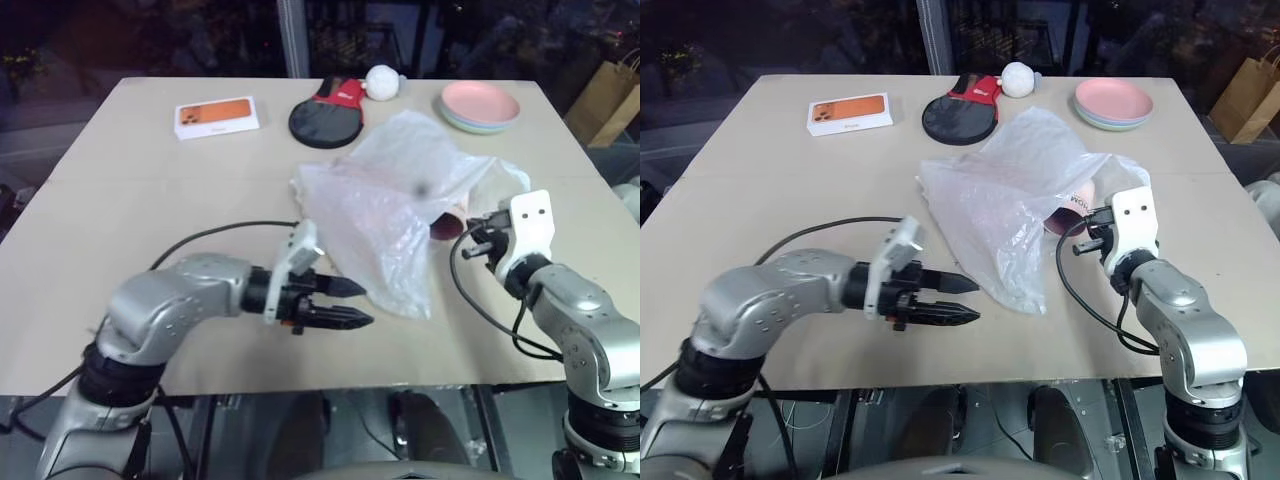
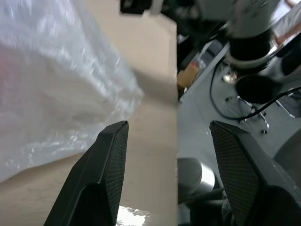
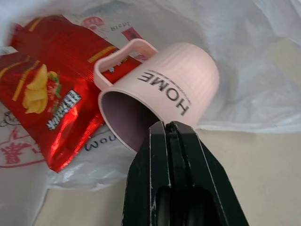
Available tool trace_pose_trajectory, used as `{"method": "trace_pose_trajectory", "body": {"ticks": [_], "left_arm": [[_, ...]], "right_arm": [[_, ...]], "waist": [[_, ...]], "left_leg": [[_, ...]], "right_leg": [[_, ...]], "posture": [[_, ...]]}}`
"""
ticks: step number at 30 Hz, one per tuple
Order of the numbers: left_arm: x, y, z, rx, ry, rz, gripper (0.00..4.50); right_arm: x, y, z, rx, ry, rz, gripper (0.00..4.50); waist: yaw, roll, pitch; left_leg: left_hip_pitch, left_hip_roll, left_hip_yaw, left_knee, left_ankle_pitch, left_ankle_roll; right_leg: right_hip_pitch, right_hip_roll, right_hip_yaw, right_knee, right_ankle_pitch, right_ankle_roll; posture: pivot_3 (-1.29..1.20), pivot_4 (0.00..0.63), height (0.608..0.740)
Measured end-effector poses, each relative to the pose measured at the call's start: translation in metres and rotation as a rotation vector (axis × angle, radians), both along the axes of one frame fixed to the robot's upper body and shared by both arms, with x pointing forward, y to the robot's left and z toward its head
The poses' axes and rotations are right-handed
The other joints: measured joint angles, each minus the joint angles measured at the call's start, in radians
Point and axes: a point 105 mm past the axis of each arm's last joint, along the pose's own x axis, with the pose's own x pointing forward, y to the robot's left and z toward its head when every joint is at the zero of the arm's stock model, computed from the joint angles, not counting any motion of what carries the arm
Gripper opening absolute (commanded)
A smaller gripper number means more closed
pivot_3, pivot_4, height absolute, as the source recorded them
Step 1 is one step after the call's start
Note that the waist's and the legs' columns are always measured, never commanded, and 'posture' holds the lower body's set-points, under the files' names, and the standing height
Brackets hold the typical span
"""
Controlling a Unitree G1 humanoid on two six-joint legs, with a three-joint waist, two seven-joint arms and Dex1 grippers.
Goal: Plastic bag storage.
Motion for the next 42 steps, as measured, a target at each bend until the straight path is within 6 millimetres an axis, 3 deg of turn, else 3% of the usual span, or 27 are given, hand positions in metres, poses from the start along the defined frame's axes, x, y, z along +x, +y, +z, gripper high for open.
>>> {"method": "trace_pose_trajectory", "body": {"ticks": [8,17,20,24,26,30,32,35,36,37,38,40,42], "left_arm": [[0.022,-0.030,-0.018,0.078,-0.068,-0.061,2.86],[0.027,-0.058,-0.036,0.175,-0.181,-0.238,2.86],[0.030,-0.070,-0.046,0.192,-0.186,-0.277,1.95],[0.026,-0.079,-0.054,0.150,-0.122,-0.308,0.08],[0.023,-0.083,-0.051,0.092,-0.073,-0.296,0.03],[0.034,-0.075,-0.003,-0.186,0.084,-0.178,0.03],[0.049,-0.061,0.039,-0.375,0.154,-0.093,0.03],[0.079,-0.034,0.117,-0.650,0.167,0.023,0.03],[0.092,-0.009,0.173,-0.816,0.101,0.076,0.03],[0.096,0.003,0.194,-0.875,0.067,0.107,0.03],[0.102,0.023,0.230,-0.971,0.001,0.163,0.03],[0.110,0.039,0.249,-1.039,-0.031,0.231,0.03],[0.131,0.056,0.260,-1.095,-0.027,0.354,0.03]], "right_arm": [[-0.002,0.002,0.006,0.004,-0.012,-0.018,0.00],[-0.001,0.006,0.008,0.022,-0.015,-0.034,0.00],[-0.001,0.008,0.009,0.030,-0.017,-0.030,0.00],[0.000,0.005,0.008,0.037,-0.014,-0.041,0.00],[0.000,0.002,0.008,0.042,-0.014,-0.052,0.00],[0.004,-0.007,0.019,0.071,-0.045,-0.069,0.00],[0.009,-0.014,0.036,0.107,-0.088,-0.071,0.00],[0.022,-0.020,0.071,0.152,-0.168,-0.039,0.00],[0.026,-0.026,0.100,0.174,-0.237,-0.021,0.00],[0.029,-0.028,0.113,0.185,-0.264,-0.014,0.00],[0.033,-0.036,0.140,0.215,-0.325,-0.011,0.00],[0.036,-0.042,0.163,0.241,-0.374,0.000,0.00],[0.045,-0.042,0.188,0.270,-0.390,0.038,0.00]], "waist": [[0.002,0.000,0.000],[0.000,0.000,0.000],[0.003,0.000,0.000],[0.000,0.000,0.000],[0.000,0.000,0.000],[-0.005,0.000,0.000],[-0.011,0.000,0.001],[-0.016,0.001,0.004],[-0.021,0.001,0.004],[-0.023,0.001,0.004],[-0.024,0.002,0.004],[-0.023,0.003,0.003],[-0.021,0.003,0.005]], "left_leg": [[-0.002,0.000,0.000,0.000,0.000,0.000],[-0.001,0.000,0.000,0.000,0.000,0.000],[-0.002,-0.001,0.000,0.000,0.000,0.000],[-0.002,0.000,0.000,0.000,0.000,0.001],[-0.002,0.000,0.000,0.000,0.000,0.001],[-0.002,0.000,0.000,0.000,0.000,0.001],[-0.002,0.000,-0.002,0.001,0.000,0.001],[-0.004,0.000,-0.004,0.005,0.000,0.001],[-0.004,0.000,-0.004,0.005,0.000,0.001],[-0.004,0.000,-0.004,0.004,0.000,0.001],[-0.003,-0.001,-0.003,0.002,0.000,0.001],[-0.001,-0.001,-0.003,-0.001,0.000,0.001],[-0.004,-0.001,-0.003,-0.002,0.000,0.001]], "right_leg": [[-0.001,0.000,0.000,-0.001,0.000,0.000],[-0.001,0.000,0.000,-0.001,0.000,0.000],[-0.001,0.000,0.000,-0.001,0.000,0.000],[-0.001,0.000,0.000,-0.001,0.001,0.001],[-0.001,0.000,0.000,-0.001,0.001,0.002],[-0.001,0.000,0.000,0.000,0.001,0.003],[-0.001,0.000,-0.001,0.000,0.002,0.004],[-0.002,0.000,-0.003,0.002,0.003,0.005],[-0.001,0.000,-0.004,0.002,0.003,0.006],[-0.001,0.000,-0.003,0.001,0.003,0.006],[0.000,0.000,-0.003,0.000,0.003,0.005],[0.001,0.000,-0.003,-0.001,0.004,0.003],[-0.002,0.000,-0.003,0.000,0.005,0.001]], "posture": [[0.00,0.150,0.740],[0.00,0.150,0.740],[0.00,0.150,0.740],[0.00,0.150,0.740],[0.00,0.150,0.740],[0.00,0.150,0.740],[0.00,0.150,0.740],[0.00,0.150,0.740],[0.00,0.150,0.740],[0.00,0.150,0.740],[0.00,0.150,0.740],[0.00,0.150,0.740],[0.00,0.150,0.740]]}}
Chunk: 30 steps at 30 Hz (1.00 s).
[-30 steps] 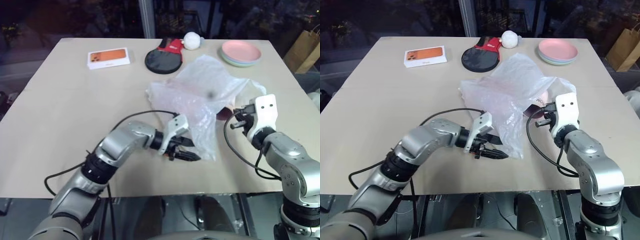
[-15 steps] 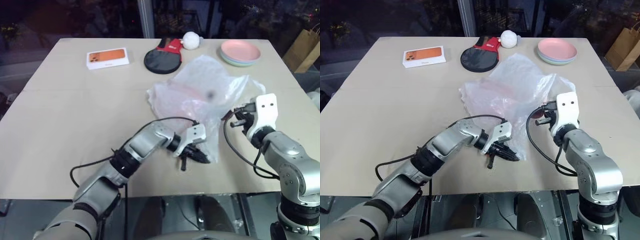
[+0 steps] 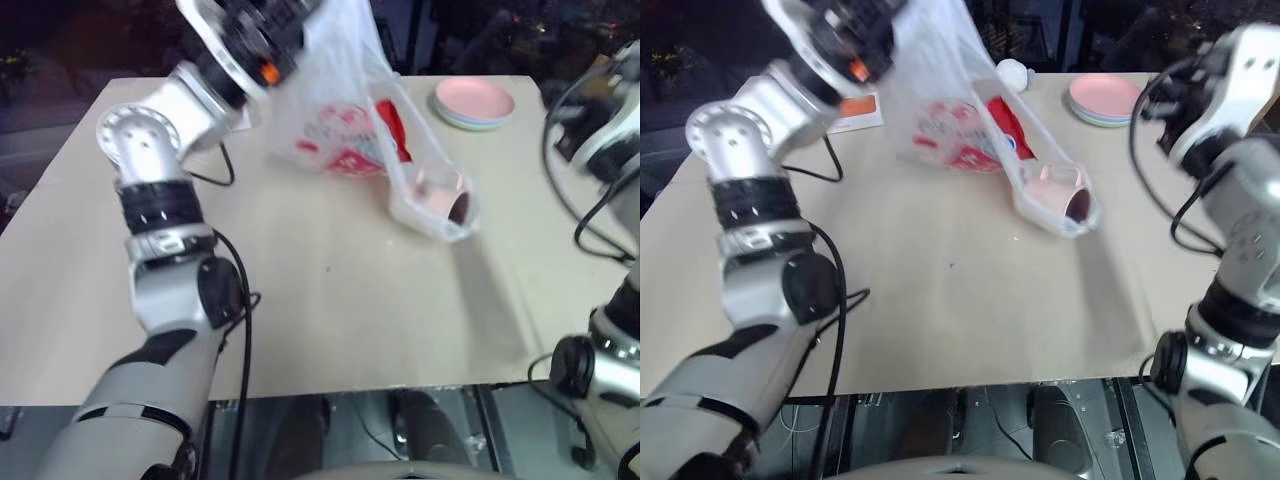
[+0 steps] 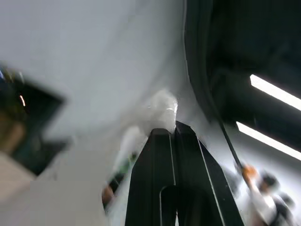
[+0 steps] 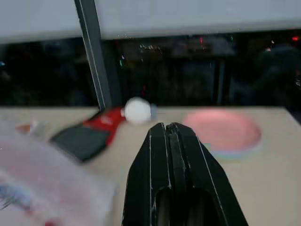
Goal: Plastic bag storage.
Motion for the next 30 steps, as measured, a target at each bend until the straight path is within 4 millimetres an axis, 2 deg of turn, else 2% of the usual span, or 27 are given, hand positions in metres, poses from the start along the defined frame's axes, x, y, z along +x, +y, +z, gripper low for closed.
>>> {"method": "trace_pose_trajectory", "body": {"ticks": [2,4,8,9,10,11,13,14,15,16,18,21,22,24,28,30], "left_arm": [[0.013,0.007,0.006,0.015,0.018,0.085,0.03],[0.016,0.006,0.006,0.040,0.010,0.106,0.03],[0.020,0.000,-0.003,0.090,0.021,0.104,0.03],[0.018,-0.005,-0.008,0.118,0.013,0.097,0.00],[0.018,-0.004,-0.013,0.130,0.021,0.098,0.00],[0.018,-0.002,-0.015,0.133,0.028,0.103,0.00],[0.015,-0.006,-0.016,0.155,0.032,0.096,0.00],[0.012,-0.010,-0.015,0.172,0.024,0.085,0.00],[0.008,-0.014,-0.014,0.185,0.015,0.075,0.00],[0.006,-0.015,-0.013,0.195,0.008,0.070,0.00],[-0.002,-0.028,-0.013,0.235,-0.018,0.033,0.00],[-0.007,-0.055,-0.009,0.256,-0.051,-0.026,0.00],[-0.007,-0.070,-0.006,0.268,-0.061,-0.050,0.00],[-0.006,-0.085,0.004,0.272,-0.079,-0.058,0.00],[0.001,-0.093,0.026,0.256,-0.109,-0.014,0.00],[0.006,-0.093,0.031,0.251,-0.112,0.015,0.00]], "right_arm": [[0.002,-0.002,0.031,-0.005,-0.049,0.018,0.00],[0.001,-0.004,0.042,-0.024,-0.069,0.025,0.00],[0.005,-0.003,0.026,-0.064,0.000,0.057,0.00],[0.000,0.001,0.009,-0.114,0.054,0.092,0.53],[-0.009,0.017,-0.018,-0.145,0.123,0.177,0.75],[-0.014,0.030,-0.034,-0.145,0.160,0.239,1.15],[-0.027,0.063,-0.072,-0.120,0.233,0.364,2.09],[-0.034,0.085,-0.100,-0.115,0.306,0.439,2.64],[-0.039,0.099,-0.117,-0.111,0.354,0.473,2.98],[-0.041,0.104,-0.122,-0.099,0.366,0.481,3.39],[-0.038,0.109,-0.124,-0.047,0.348,0.424,3.39],[-0.037,0.115,-0.138,0.004,0.391,0.407,3.39],[-0.037,0.115,-0.143,0.017,0.409,0.392,3.39],[-0.036,0.112,-0.145,0.028,0.417,0.366,3.39],[-0.035,0.093,-0.140,0.071,0.392,0.275,3.39],[-0.036,0.088,-0.136,0.090,0.373,0.244,3.39]], "waist": [[0.001,0.000,0.000],[0.002,0.000,0.000],[0.002,0.000,0.000],[0.004,0.000,0.000],[0.002,0.000,0.000],[-0.001,0.000,0.000],[-0.007,0.000,0.000],[-0.008,0.001,0.001],[-0.007,0.004,0.002],[-0.007,0.004,0.002],[0.000,0.002,0.001],[0.015,0.002,0.002],[0.020,0.002,0.002],[0.021,0.002,0.002],[0.012,0.002,0.002],[0.004,0.003,0.002]], "left_leg": [[-0.006,0.000,0.000,-0.001,0.000,0.000],[-0.011,-0.001,0.000,-0.001,0.000,0.000],[-0.014,-0.002,0.001,-0.003,-0.001,0.001],[-0.015,-0.003,0.001,-0.004,-0.001,0.001],[-0.016,-0.002,0.001,-0.005,-0.001,0.001],[-0.016,-0.002,0.001,-0.004,-0.001,0.001],[-0.015,-0.001,0.001,-0.004,-0.001,0.001],[-0.016,-0.002,0.002,-0.004,-0.002,0.002],[-0.016,-0.002,0.002,-0.002,-0.001,0.002],[-0.016,-0.002,0.002,-0.002,-0.002,0.002],[-0.012,-0.003,0.001,0.003,-0.001,0.002],[-0.012,-0.003,-0.001,0.005,0.000,0.000],[-0.012,-0.004,-0.001,0.006,0.000,0.000],[-0.012,-0.004,0.000,0.007,0.000,0.000],[-0.011,-0.003,0.000,0.005,0.000,0.000],[-0.012,-0.003,0.000,0.004,0.000,0.000]], "right_leg": [[-0.005,-0.001,-0.001,-0.001,0.000,0.000],[-0.008,-0.001,-0.002,-0.001,0.000,0.000],[-0.010,-0.004,-0.001,-0.002,0.000,0.000],[-0.011,-0.005,-0.002,-0.002,0.000,0.001],[-0.012,-0.004,-0.001,-0.002,-0.001,0.001],[-0.013,-0.004,-0.001,-0.001,-0.001,0.001],[-0.014,-0.003,0.000,0.001,-0.001,0.001],[-0.016,-0.003,0.000,0.001,-0.001,0.000],[-0.016,-0.004,0.001,0.002,-0.001,0.001],[-0.017,-0.004,0.001,0.002,-0.001,0.001],[-0.012,-0.004,0.001,0.006,-0.001,0.001],[-0.011,-0.003,-0.001,0.008,-0.001,0.001],[-0.011,-0.004,-0.001,0.008,-0.001,0.001],[-0.011,-0.004,0.000,0.009,-0.001,0.001],[-0.012,-0.003,0.001,0.010,-0.001,0.001],[-0.013,-0.003,0.001,0.010,-0.001,0.001]], "posture": [[0.00,0.150,0.740],[0.00,0.150,0.740],[0.00,0.150,0.740],[0.00,0.150,0.740],[0.00,0.150,0.740],[0.00,0.150,0.740],[0.00,0.150,0.740],[0.00,0.150,0.740],[0.00,0.150,0.740],[0.00,0.150,0.740],[0.00,0.150,0.740],[0.00,0.150,0.740],[0.00,0.150,0.740],[0.00,0.150,0.740],[0.00,0.150,0.740],[0.00,0.150,0.740]]}}
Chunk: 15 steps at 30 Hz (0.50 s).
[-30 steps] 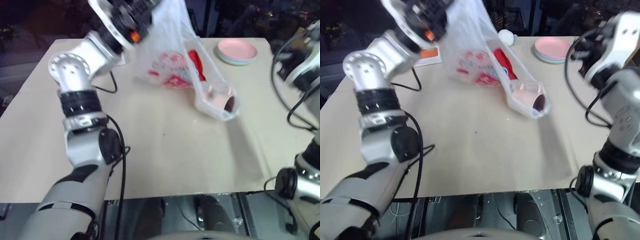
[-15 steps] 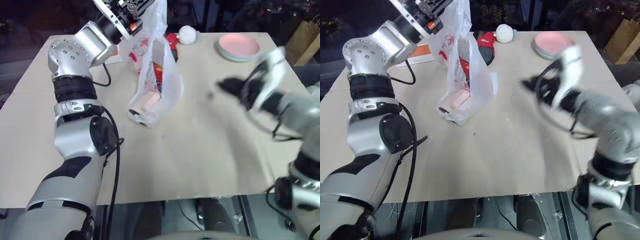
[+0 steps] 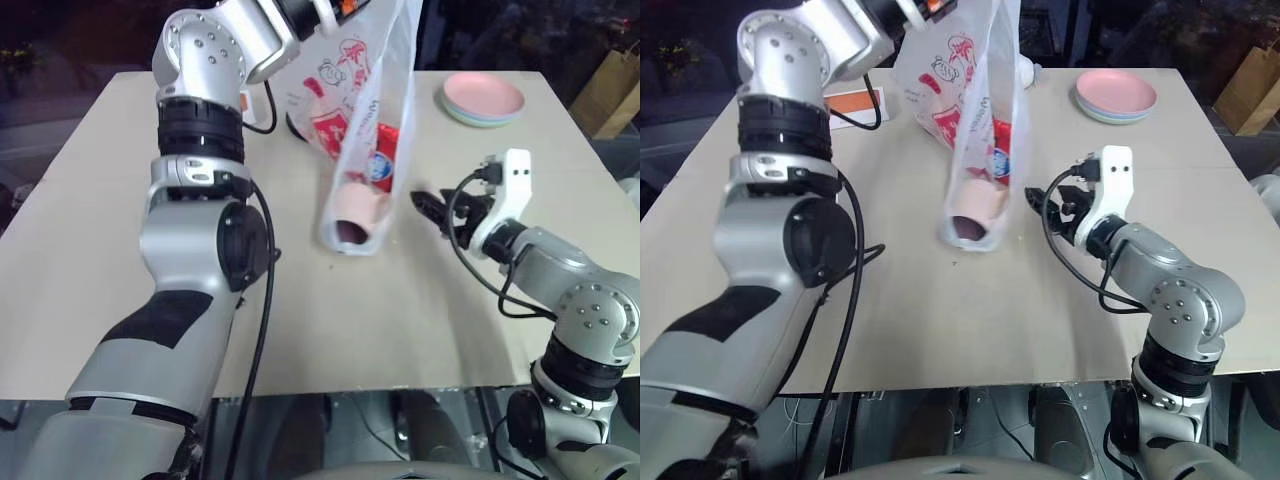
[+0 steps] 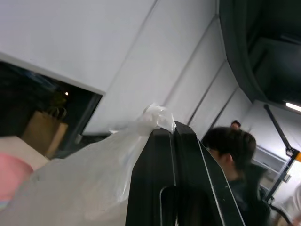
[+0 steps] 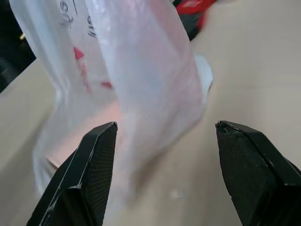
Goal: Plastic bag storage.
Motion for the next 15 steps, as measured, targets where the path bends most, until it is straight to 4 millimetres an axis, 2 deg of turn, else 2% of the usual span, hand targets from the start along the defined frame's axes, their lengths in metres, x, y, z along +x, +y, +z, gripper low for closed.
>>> {"method": "trace_pose_trajectory", "body": {"ticks": [5,11,15], "left_arm": [[0.010,0.000,-0.006,-0.004,0.026,0.018,0.00],[0.002,0.001,-0.010,0.039,-0.002,-0.015,0.00],[0.002,0.003,-0.031,0.067,0.024,-0.003,0.00]], "right_arm": [[-0.006,-0.005,-0.004,0.025,0.013,-0.047,3.39],[-0.006,-0.027,-0.031,-0.010,0.107,-0.206,3.39],[-0.004,-0.047,-0.035,0.012,0.112,-0.328,3.39]], "waist": [[-0.008,0.000,0.000],[-0.008,0.000,0.000],[-0.007,0.000,0.000]], "left_leg": [[-0.001,0.000,0.001,0.000,0.000,0.000],[-0.001,0.000,0.001,0.000,0.000,0.000],[0.000,0.000,0.001,0.000,0.000,0.000]], "right_leg": [[-0.001,0.000,0.001,0.000,0.000,0.000],[-0.001,0.000,0.002,0.000,0.000,0.000],[-0.001,0.000,0.002,0.003,0.000,0.000]], "posture": [[0.00,0.150,0.740],[0.00,0.150,0.740],[0.00,0.150,0.740]]}}
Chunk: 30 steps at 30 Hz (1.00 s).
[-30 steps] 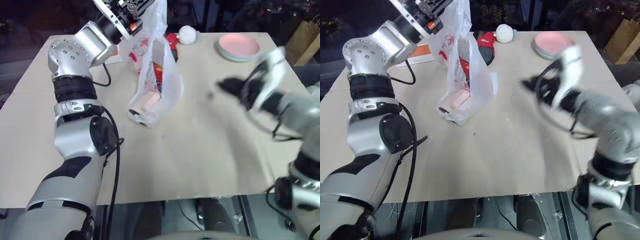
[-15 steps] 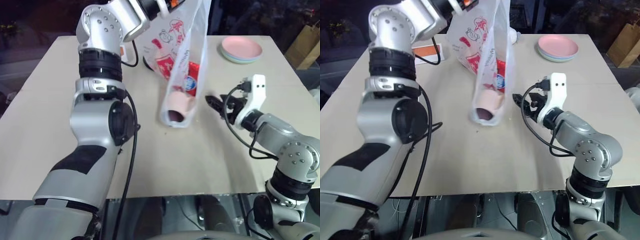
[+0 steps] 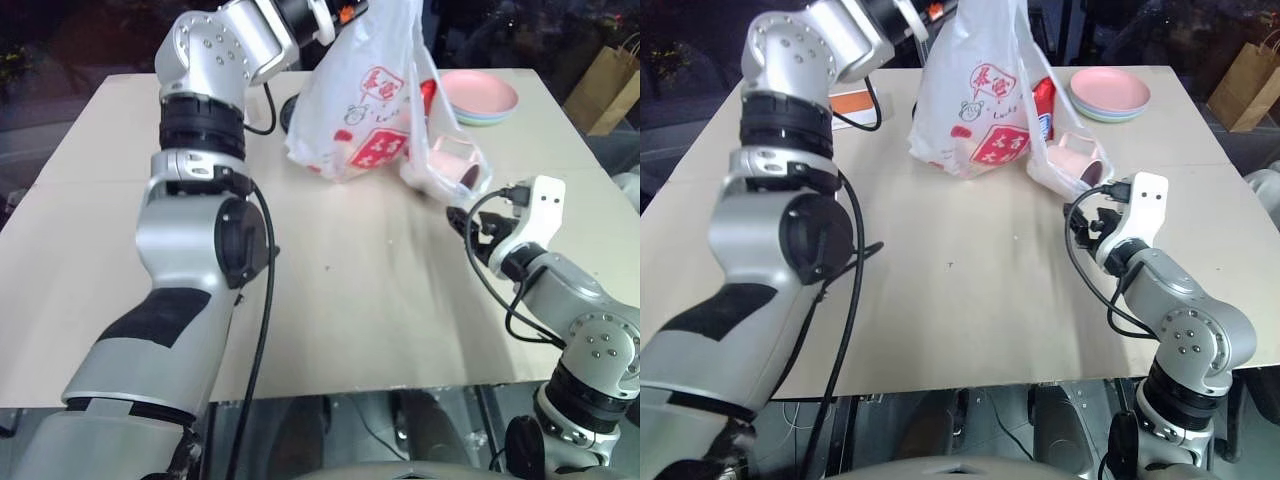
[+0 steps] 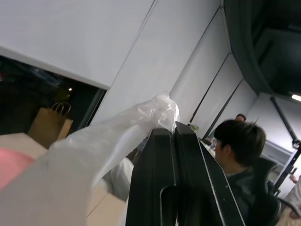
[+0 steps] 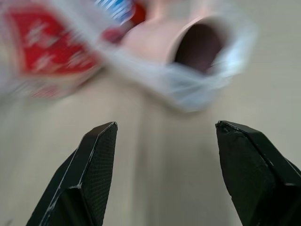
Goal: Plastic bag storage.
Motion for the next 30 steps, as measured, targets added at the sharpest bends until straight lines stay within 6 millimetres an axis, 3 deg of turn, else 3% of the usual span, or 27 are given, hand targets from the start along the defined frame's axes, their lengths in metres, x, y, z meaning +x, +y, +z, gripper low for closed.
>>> {"method": "trace_pose_trajectory", "body": {"ticks": [2,6,14,20,23,28,30], "left_arm": [[-0.003,0.000,-0.012,0.020,0.020,0.011,0.00],[-0.012,0.001,-0.013,0.026,0.005,0.026,0.00],[-0.026,0.003,-0.025,0.030,0.034,0.038,0.00],[-0.036,0.006,-0.027,0.032,0.043,0.051,0.00],[-0.037,0.009,-0.029,0.035,0.055,0.070,0.00],[-0.038,0.015,-0.028,0.025,0.057,0.099,0.00],[-0.039,0.017,-0.029,0.020,0.063,0.101,0.00]], "right_arm": [[0.004,-0.011,-0.003,0.030,0.002,-0.059,3.39],[0.014,-0.014,-0.006,0.070,0.009,-0.072,3.39],[0.045,-0.001,-0.022,0.150,0.047,-0.035,3.39],[0.084,0.002,-0.019,0.161,0.016,-0.023,3.39],[0.101,-0.001,-0.016,0.152,-0.005,-0.026,2.70],[0.108,-0.005,-0.026,0.136,0.009,-0.030,0.28],[0.108,-0.007,-0.026,0.134,0.001,-0.022,0.09]], "waist": [[-0.001,0.000,0.000],[-0.002,0.000,0.000],[-0.003,0.000,0.000],[-0.002,0.000,0.000],[-0.001,0.000,0.000],[-0.001,0.000,0.000],[-0.001,0.000,0.000]], "left_leg": [[0.000,0.000,0.000,0.001,0.000,0.000],[0.001,0.000,0.001,0.001,0.000,0.000],[0.002,0.000,0.002,0.002,0.000,0.000],[0.002,0.000,0.002,0.003,0.000,0.000],[0.001,0.000,0.002,0.002,0.000,0.000],[0.001,0.000,0.002,0.002,0.000,0.000],[0.001,0.000,0.002,0.002,0.000,0.000]], "right_leg": [[0.000,0.000,0.000,0.001,0.000,0.000],[0.000,0.000,0.001,0.001,0.000,0.000],[0.000,0.000,0.002,0.002,0.000,0.000],[0.000,0.000,0.002,0.003,0.000,0.000],[0.000,0.000,0.002,0.002,0.000,0.000],[0.000,0.000,0.002,0.002,0.000,0.000],[0.000,0.000,0.002,0.002,0.000,0.000]], "posture": [[0.00,0.150,0.740],[0.00,0.150,0.740],[0.00,0.150,0.740],[0.00,0.150,0.740],[0.00,0.150,0.740],[0.00,0.150,0.740],[0.00,0.150,0.740]]}}
